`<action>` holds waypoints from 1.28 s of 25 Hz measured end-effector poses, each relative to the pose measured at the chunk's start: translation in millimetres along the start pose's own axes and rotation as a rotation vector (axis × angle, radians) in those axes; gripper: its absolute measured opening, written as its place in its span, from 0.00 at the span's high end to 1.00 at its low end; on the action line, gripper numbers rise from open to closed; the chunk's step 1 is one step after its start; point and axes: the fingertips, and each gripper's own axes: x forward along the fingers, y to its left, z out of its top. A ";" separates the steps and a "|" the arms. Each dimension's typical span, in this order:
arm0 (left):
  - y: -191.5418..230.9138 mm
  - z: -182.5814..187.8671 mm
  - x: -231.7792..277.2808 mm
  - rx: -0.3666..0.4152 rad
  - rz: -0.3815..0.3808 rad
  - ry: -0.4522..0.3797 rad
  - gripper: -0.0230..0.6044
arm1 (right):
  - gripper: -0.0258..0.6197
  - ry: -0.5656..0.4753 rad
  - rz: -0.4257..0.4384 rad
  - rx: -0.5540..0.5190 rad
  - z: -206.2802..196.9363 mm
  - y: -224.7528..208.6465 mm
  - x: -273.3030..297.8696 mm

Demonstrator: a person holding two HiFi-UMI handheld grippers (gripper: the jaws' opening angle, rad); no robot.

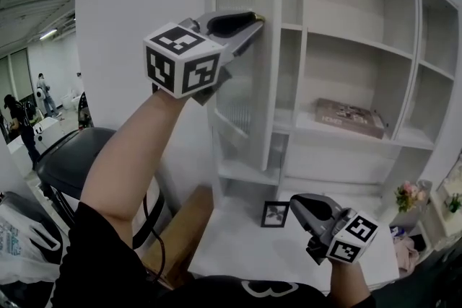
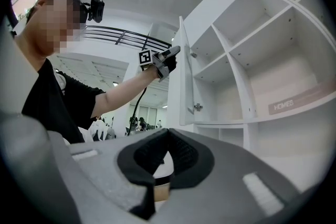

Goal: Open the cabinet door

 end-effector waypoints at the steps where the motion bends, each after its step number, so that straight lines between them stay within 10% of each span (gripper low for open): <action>1: 0.8 1.6 -4.2 -0.010 -0.006 -0.008 0.84 | 0.96 0.001 0.000 0.000 -1.0 2.9 3.4; 32: 64.6 13.3 -132.6 -0.159 -0.082 -0.094 0.82 | 0.96 -0.018 -0.005 -0.010 -16.1 85.4 76.5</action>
